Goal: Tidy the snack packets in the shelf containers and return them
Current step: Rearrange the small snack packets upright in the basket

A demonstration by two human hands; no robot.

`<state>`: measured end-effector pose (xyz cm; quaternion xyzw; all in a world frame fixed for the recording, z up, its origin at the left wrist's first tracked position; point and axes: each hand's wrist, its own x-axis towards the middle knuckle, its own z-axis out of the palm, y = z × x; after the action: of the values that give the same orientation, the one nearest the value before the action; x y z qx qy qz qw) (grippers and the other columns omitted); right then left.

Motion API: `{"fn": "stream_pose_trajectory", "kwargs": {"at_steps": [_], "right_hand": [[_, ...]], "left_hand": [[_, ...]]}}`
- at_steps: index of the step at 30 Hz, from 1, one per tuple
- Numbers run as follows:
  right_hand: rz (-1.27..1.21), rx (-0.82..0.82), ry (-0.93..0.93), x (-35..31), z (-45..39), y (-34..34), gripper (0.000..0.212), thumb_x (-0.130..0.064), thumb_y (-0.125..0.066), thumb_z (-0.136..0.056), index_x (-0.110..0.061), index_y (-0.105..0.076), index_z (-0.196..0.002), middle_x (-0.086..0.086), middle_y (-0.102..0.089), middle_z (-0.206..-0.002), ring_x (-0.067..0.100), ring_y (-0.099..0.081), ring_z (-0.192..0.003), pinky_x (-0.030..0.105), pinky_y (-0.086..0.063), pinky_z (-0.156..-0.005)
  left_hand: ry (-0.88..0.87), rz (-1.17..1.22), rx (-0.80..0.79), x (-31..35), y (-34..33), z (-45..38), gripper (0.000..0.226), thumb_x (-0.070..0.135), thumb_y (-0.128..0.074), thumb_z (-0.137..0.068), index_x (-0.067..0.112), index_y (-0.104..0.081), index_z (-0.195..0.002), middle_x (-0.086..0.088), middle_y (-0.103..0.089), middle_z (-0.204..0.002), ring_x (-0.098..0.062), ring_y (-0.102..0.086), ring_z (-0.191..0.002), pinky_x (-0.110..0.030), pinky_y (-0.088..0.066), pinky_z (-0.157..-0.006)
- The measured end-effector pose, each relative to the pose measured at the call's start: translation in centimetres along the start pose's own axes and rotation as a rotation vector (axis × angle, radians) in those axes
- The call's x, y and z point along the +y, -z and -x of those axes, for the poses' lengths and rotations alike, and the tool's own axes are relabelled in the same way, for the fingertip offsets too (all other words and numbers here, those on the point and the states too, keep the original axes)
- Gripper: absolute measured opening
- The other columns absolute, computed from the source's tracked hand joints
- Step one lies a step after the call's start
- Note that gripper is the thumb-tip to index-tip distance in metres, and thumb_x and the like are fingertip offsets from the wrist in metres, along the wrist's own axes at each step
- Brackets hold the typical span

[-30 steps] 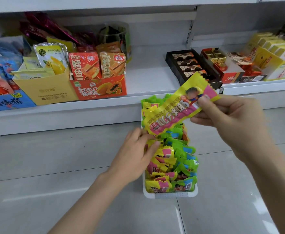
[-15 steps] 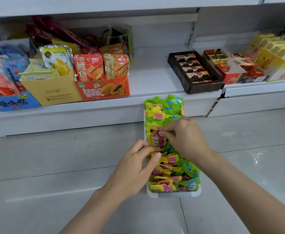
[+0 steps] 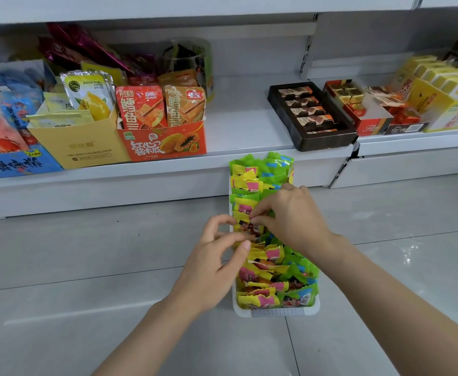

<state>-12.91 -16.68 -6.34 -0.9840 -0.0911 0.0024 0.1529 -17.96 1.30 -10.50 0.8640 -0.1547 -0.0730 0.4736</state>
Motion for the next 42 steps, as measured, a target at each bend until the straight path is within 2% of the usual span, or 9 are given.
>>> {"fn": "stream_pose_trajectory", "kwargs": {"at_steps": [6, 9, 11, 16, 25, 32, 34, 39, 42], "right_hand": [[-0.062, -0.132, 0.102, 0.8, 0.4, 1.2, 0.019, -0.035, -0.060, -0.097, -0.037, -0.075, -0.109, -0.015, -0.074, -0.108, 0.013, -0.058, -0.108, 0.037, -0.041, -0.100], [-0.186, -0.114, 0.078, 1.2, 0.2, 1.6, 0.019, -0.025, -0.061, -0.097, -0.029, -0.077, -0.107, -0.011, -0.076, -0.092, -0.006, -0.060, -0.073, 0.008, -0.042, -0.074], [-0.228, 0.024, 0.015, 1.6, -0.3, 1.8, 0.014, -0.025, -0.066, -0.094, -0.025, -0.078, -0.101, -0.009, -0.074, -0.083, -0.006, -0.055, -0.063, 0.009, -0.036, -0.062], [-0.109, 0.050, -0.031, 1.6, -0.5, 1.0, 0.033, -0.040, -0.078, -0.082, -0.023, -0.075, -0.110, 0.004, -0.062, -0.106, 0.022, -0.060, -0.101, 0.040, -0.048, -0.089], [0.038, 0.121, -0.031, -0.3, -1.2, -0.7, 0.025, -0.045, -0.070, -0.086, -0.029, -0.078, -0.103, -0.004, -0.058, -0.117, 0.021, -0.045, -0.117, 0.035, -0.033, -0.092], [-0.601, 0.333, -0.064, -0.6, -0.3, 6.0, 0.028, -0.033, -0.068, -0.093, -0.022, -0.049, -0.076, -0.002, -0.068, -0.072, 0.007, -0.060, -0.063, 0.032, -0.052, -0.063], [-0.785, 0.386, -0.069, -0.7, 0.3, 9.0, 0.027, -0.028, -0.069, -0.092, -0.022, -0.048, -0.078, 0.006, -0.072, -0.072, 0.017, -0.072, -0.072, 0.042, -0.061, -0.066], [-1.087, 0.527, -0.015, -1.2, 2.0, 13.5, 0.015, -0.014, -0.070, -0.091, -0.014, -0.055, -0.087, -0.002, -0.077, -0.075, 0.015, -0.075, -0.070, 0.028, -0.060, -0.058], [-1.151, 0.429, -0.111, -1.5, 2.1, 12.7, 0.009, -0.014, -0.068, -0.092, -0.011, -0.059, -0.091, -0.001, -0.076, -0.072, 0.013, -0.074, -0.070, 0.028, -0.060, -0.060]], "left_hand": [[-0.006, 0.052, -0.040, 0.1, 0.3, -0.2, 0.041, 0.056, -0.042, -0.097, 0.029, -0.070, -0.109, 0.030, -0.022, -0.155, 0.009, -0.038, -0.133, -0.011, -0.036, -0.101], [0.011, 0.058, -0.057, 0.0, 0.7, -0.6, 0.048, 0.059, -0.038, -0.095, 0.027, -0.071, -0.109, 0.027, -0.036, -0.148, 0.010, -0.039, -0.132, -0.017, -0.037, -0.103], [0.009, 0.061, -0.057, 0.1, 0.7, -0.7, 0.048, 0.057, -0.040, -0.095, 0.024, -0.071, -0.112, 0.023, -0.042, -0.140, 0.005, -0.046, -0.126, -0.017, -0.040, -0.099], [-0.026, 0.052, -0.104, -0.3, 1.1, -0.5, 0.052, 0.058, -0.053, -0.087, 0.026, -0.066, -0.126, 0.021, -0.044, -0.133, 0.000, -0.048, -0.125, -0.008, -0.038, -0.097], [-0.040, 0.020, -0.082, -0.9, 1.0, -0.6, 0.044, 0.058, -0.062, -0.086, 0.030, -0.069, -0.119, 0.024, -0.044, -0.129, 0.000, -0.051, -0.123, -0.013, -0.041, -0.100], [-0.022, 0.003, -0.060, -0.6, 1.0, -0.7, 0.042, 0.057, -0.063, -0.086, 0.031, -0.071, -0.118, 0.021, -0.049, -0.127, 0.000, -0.052, -0.123, -0.028, -0.043, -0.106], [-0.025, -0.009, -0.068, -0.4, 1.1, -0.8, 0.045, 0.058, -0.064, -0.085, 0.031, -0.069, -0.121, 0.017, -0.051, -0.129, -0.005, -0.049, -0.127, -0.034, -0.040, -0.109], [0.171, 0.223, -0.061, 1.0, 2.0, -0.4, 0.069, 0.081, -0.068, -0.063, 0.050, -0.053, -0.122, 0.021, -0.049, -0.137, -0.004, -0.039, -0.136, -0.036, -0.034, -0.115], [0.104, 0.496, -0.055, 2.4, 2.4, -0.3, 0.071, 0.060, -0.079, -0.066, 0.039, -0.053, -0.129, 0.017, -0.058, -0.134, -0.008, -0.048, -0.134, -0.032, -0.037, -0.112]]}}
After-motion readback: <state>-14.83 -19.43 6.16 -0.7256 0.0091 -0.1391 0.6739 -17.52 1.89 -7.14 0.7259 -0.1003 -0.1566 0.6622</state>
